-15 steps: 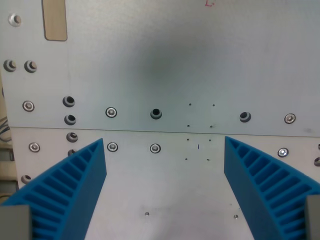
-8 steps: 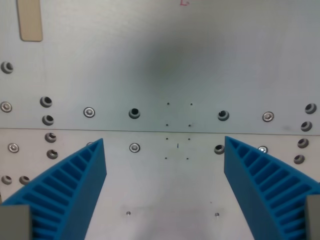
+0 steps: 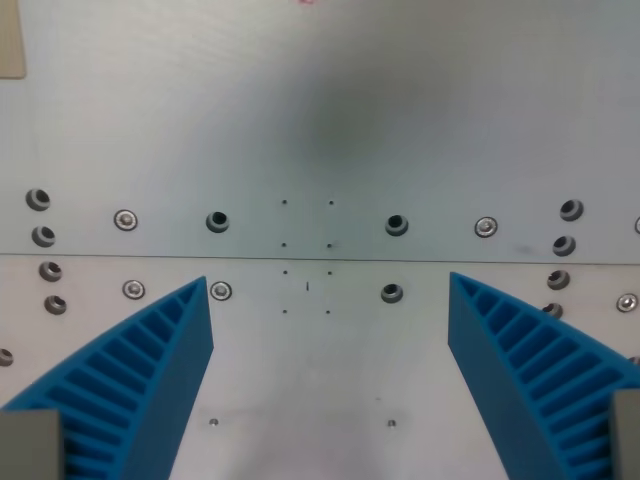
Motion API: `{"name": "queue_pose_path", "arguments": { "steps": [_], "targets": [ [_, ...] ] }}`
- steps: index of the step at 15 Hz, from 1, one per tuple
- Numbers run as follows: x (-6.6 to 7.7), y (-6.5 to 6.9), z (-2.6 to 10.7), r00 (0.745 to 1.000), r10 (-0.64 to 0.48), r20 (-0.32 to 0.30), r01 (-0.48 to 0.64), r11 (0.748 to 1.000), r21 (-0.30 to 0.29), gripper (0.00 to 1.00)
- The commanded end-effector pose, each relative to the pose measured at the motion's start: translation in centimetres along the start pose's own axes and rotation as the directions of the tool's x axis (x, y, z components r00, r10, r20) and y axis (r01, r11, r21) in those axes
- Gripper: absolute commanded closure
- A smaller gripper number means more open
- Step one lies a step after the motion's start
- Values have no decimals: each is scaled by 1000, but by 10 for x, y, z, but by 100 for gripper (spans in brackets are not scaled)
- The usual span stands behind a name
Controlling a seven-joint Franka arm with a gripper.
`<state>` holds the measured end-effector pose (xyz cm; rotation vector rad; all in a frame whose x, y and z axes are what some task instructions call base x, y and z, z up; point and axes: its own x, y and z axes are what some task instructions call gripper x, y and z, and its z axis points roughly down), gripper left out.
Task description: Move in base negative y
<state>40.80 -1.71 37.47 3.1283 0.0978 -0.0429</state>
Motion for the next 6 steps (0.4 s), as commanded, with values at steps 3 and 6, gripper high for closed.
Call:
{"name": "queue_pose_path", "arguments": {
  "steps": [3,6],
  "targets": [
    [-10,25,-1,1000,-17,-21,17,1000,6,0],
    [-11,40,0,1000,-17,-21,17,1000,6,0]
  ]
}}
